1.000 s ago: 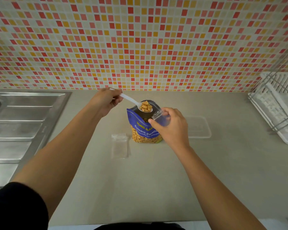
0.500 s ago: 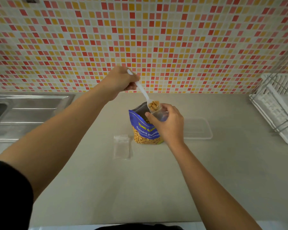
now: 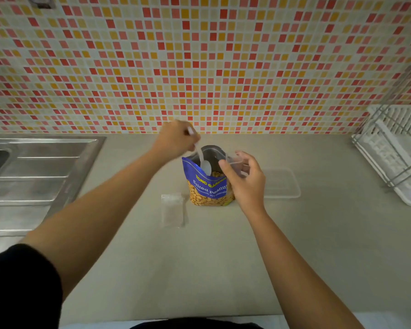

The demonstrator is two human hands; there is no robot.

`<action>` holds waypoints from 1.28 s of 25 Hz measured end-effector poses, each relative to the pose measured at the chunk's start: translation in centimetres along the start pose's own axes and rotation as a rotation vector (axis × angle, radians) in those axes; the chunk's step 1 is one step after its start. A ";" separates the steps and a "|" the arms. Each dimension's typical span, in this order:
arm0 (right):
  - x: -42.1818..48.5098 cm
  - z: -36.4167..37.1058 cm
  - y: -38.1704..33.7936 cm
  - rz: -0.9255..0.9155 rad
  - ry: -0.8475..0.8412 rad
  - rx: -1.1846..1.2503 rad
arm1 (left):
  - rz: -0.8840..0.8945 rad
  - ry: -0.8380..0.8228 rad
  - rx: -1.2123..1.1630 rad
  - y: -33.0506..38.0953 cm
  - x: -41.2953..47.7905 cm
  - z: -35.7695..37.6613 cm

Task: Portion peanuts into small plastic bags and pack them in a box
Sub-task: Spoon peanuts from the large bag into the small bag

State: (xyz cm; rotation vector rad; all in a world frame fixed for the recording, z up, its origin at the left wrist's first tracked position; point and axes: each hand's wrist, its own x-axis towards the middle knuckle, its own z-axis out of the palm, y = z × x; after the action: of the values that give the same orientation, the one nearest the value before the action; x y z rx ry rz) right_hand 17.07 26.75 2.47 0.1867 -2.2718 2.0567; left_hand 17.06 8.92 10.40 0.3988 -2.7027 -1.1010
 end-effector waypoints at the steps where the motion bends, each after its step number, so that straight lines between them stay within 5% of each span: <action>1: 0.0 -0.2 0.3 0.030 -0.012 0.048 | 0.078 -0.052 0.151 -0.2 -0.2 1.7; 5: 0.0 -0.4 1.5 0.102 -0.062 0.144 | 0.053 -0.188 0.373 -0.2 0.3 5.7; 11: 0.4 -0.9 1.6 0.084 -0.119 0.155 | -0.239 -0.129 -0.117 -0.7 1.0 5.5; 22: 0.5 -1.1 1.0 0.020 -0.023 0.075 | -0.373 -0.112 -0.489 -2.8 1.1 1.7; 32: 0.8 -0.8 -0.9 -0.210 0.024 -0.397 | -0.581 0.038 -0.860 -4.5 1.6 -0.9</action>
State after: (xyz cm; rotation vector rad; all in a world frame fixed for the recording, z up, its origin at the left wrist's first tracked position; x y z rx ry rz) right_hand 16.37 27.39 3.57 0.3537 -2.4647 1.4680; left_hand 16.62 4.69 7.99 1.0249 -1.8254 -2.1961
